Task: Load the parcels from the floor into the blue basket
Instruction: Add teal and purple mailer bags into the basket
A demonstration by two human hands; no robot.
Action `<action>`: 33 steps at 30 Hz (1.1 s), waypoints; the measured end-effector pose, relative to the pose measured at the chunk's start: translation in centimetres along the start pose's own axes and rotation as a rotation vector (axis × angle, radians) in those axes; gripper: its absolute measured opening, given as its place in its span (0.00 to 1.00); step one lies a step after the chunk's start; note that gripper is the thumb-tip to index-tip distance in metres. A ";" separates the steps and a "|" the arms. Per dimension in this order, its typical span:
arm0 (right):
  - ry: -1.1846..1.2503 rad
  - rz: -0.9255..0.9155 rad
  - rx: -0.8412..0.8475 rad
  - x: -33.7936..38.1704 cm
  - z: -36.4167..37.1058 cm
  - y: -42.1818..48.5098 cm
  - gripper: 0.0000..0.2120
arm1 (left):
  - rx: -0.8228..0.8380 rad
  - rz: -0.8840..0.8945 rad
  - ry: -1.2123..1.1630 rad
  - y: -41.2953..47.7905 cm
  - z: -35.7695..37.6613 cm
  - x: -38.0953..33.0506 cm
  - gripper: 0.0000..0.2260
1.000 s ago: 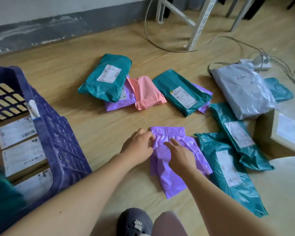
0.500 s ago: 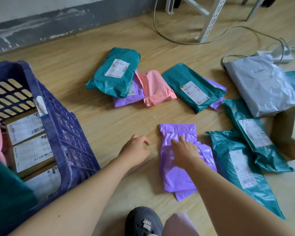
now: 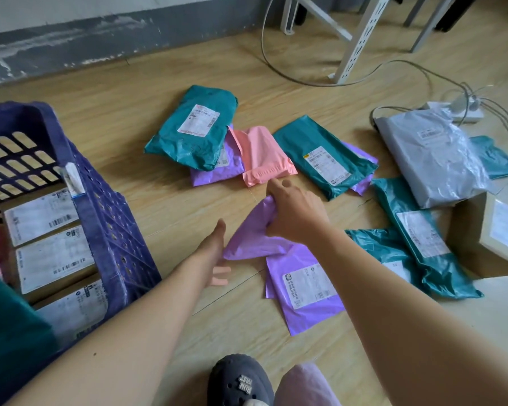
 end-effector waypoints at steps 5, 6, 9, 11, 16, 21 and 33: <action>0.151 -0.052 -0.074 0.4 0.8 -0.2 0.19 | 0.203 0.022 -0.374 -0.3 0.9 -0.5 0.19; 0.179 -0.047 -0.089 0.1 1.3 -0.3 0.19 | 0.217 0.035 -0.452 -0.4 1.0 -0.9 0.16; 0.235 -0.011 -0.085 -1.0 2.7 -0.6 0.21 | 0.133 0.146 -0.506 -0.1 0.8 -1.6 0.10; 0.235 0.047 -0.043 -1.9 3.9 -1.1 0.28 | 0.014 0.182 -0.407 0.4 0.6 -1.4 0.08; 0.356 0.348 0.073 -4.5 7.8 -2.3 0.31 | -0.349 0.188 -0.114 1.8 -1.1 0.2 0.16; 0.374 0.543 0.189 -6.0 11.3 -3.3 0.33 | -0.435 0.191 0.210 3.4 -2.7 1.5 0.13; 0.377 0.853 0.249 -8.4 13.1 -4.0 0.46 | -0.394 0.243 0.315 3.7 -1.1 1.3 0.09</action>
Point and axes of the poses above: each hand's wrist, its own y-axis towards the middle knuckle, its own z-axis out of the palm, x = y × z, the point moved 1 cm from there along y, towards the middle knuckle, and after that the axes turned 6 degrees about x, right-handed, at the moved point
